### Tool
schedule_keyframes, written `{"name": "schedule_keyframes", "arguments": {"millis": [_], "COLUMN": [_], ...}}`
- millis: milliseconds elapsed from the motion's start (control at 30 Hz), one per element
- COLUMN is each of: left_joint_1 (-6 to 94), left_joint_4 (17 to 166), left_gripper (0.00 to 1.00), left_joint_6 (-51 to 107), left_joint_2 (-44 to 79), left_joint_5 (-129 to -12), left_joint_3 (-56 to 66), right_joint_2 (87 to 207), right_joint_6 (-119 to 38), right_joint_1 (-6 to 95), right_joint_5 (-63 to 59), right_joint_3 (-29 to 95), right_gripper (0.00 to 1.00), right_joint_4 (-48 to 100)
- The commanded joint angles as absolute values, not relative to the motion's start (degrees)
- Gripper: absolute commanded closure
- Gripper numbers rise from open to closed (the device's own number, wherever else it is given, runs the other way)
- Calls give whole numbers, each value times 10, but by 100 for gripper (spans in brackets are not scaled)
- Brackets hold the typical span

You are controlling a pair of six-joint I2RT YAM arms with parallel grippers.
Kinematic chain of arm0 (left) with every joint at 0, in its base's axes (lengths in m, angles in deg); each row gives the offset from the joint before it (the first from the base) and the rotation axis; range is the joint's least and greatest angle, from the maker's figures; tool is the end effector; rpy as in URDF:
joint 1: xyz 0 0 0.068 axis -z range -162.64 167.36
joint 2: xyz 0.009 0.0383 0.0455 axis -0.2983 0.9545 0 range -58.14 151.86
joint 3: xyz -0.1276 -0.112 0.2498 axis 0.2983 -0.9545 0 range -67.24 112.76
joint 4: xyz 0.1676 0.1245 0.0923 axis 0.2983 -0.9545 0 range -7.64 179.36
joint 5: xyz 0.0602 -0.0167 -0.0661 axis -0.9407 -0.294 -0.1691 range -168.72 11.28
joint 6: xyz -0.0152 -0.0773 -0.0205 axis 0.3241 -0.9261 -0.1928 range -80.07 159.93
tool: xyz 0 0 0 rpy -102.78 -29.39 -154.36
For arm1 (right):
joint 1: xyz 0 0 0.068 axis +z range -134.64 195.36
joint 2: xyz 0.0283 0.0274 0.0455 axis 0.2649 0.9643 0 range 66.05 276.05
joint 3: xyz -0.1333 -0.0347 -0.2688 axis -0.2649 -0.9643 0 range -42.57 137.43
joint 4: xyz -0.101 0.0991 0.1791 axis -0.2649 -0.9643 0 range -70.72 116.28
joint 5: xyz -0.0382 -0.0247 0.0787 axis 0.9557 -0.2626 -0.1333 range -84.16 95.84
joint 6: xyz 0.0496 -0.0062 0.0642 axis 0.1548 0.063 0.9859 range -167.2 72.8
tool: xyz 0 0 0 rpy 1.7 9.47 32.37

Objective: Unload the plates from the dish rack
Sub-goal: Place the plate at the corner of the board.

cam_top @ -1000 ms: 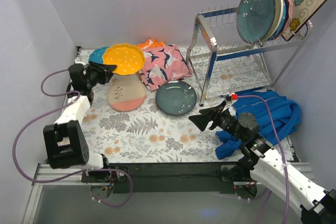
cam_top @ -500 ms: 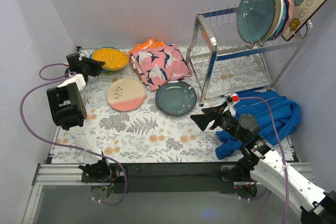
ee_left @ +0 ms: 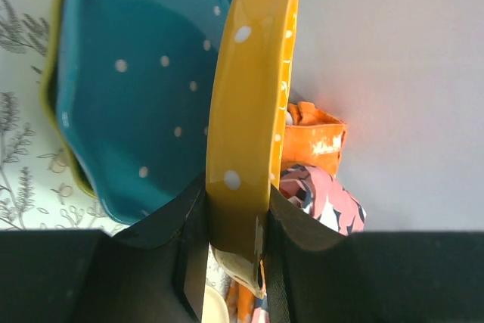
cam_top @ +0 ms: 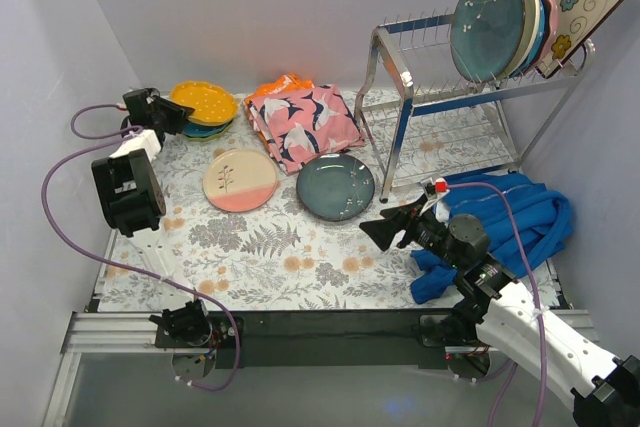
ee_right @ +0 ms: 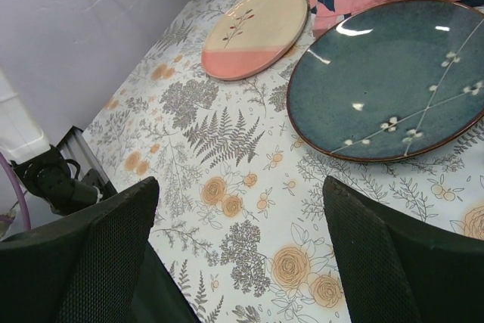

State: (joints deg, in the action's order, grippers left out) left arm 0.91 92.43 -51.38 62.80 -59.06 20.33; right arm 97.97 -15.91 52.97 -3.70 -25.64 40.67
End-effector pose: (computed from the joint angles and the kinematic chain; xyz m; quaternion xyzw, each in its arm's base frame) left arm 0.4866 0.1189 0.2298 -0.6402 0.5724 -0.4157 0.2994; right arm 0.0971 0.0895 0.2713 -0.0975 0.7040 0.4453 0.5446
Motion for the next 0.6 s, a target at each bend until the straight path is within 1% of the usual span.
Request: {"name": "schedule_keyframes", "arguments": {"millis": [0, 133, 300, 467, 567], "left_joint_1": [-6, -14, -14, -13, -14], "left_joint_4": [976, 964, 946, 868, 836], "left_gripper": [100, 100, 69, 52, 50], "left_joint_6": [-508, -503, -485, -455, -439], "left_joint_2": [606, 618, 627, 633, 626], "left_joint_5": [-574, -566, -553, -581, -593], "left_joint_3": [217, 223, 248, 286, 301], "right_joint_2": [978, 973, 976, 977, 979], "right_joint_6": [-158, -158, -158, -159, -160], "right_joint_1": [531, 531, 531, 531, 531], "right_joint_5": [-57, -58, -60, -59, -65], "right_joint_3": [-247, -249, -247, -247, -246], "right_gripper": [7, 7, 7, 8, 8], "right_joint_4": [439, 440, 440, 439, 440]}}
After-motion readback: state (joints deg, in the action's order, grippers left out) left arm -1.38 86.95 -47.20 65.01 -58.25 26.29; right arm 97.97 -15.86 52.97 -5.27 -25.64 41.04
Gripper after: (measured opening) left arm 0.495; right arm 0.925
